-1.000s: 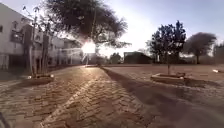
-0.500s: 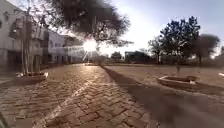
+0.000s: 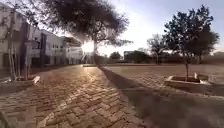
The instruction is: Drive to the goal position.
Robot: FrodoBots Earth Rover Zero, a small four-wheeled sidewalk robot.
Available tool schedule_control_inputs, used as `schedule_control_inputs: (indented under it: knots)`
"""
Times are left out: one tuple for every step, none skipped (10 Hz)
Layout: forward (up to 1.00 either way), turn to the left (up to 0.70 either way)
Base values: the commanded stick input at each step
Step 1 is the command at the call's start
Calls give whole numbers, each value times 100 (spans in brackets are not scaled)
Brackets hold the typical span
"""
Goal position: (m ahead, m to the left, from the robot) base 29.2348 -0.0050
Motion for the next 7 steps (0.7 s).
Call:
schedule_control_inputs:
  knots:
    - [100, 0]
    - [100, 0]
    - [100, 0]
    - [100, 0]
    - [100, 9]
    - [100, 23]
    - [100, 0]
